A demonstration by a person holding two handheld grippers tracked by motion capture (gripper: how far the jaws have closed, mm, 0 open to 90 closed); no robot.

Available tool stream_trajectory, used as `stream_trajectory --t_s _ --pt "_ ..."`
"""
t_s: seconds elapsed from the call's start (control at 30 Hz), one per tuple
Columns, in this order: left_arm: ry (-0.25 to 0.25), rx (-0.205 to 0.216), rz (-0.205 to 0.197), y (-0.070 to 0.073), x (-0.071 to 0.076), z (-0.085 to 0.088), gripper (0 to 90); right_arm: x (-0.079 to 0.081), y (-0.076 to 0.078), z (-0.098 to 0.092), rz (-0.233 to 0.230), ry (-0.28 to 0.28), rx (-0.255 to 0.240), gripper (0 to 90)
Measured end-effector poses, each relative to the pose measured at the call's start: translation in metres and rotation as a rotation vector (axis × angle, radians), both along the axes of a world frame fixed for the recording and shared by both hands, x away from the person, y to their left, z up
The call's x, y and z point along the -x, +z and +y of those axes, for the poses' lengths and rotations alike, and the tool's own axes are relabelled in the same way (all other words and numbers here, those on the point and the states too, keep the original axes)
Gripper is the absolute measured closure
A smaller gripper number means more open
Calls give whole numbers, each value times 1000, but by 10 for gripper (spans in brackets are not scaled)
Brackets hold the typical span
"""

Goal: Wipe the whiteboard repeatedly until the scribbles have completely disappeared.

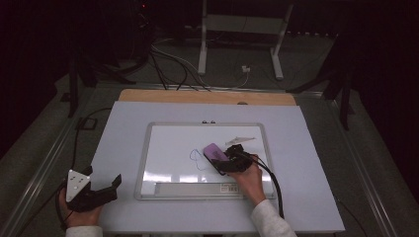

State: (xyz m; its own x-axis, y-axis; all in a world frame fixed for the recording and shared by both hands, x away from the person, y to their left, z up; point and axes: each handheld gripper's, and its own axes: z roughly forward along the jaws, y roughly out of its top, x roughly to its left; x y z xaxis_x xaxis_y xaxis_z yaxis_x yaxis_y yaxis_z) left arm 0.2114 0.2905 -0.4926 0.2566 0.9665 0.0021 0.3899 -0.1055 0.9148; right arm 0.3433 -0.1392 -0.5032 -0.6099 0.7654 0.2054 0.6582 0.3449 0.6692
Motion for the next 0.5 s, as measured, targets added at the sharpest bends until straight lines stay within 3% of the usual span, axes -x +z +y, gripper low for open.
stream_trajectory --t_s 0.2,0.33,0.5 --pt "1 1 0 0 0 0 21 4 0 4 -7 19 -1 407" --pt "2 2 0 0 0 0 21 0 1 1 -40 -29 36 408" --pt "1 2 1 0 0 0 21 -7 1 -8 -35 -71 36 408"
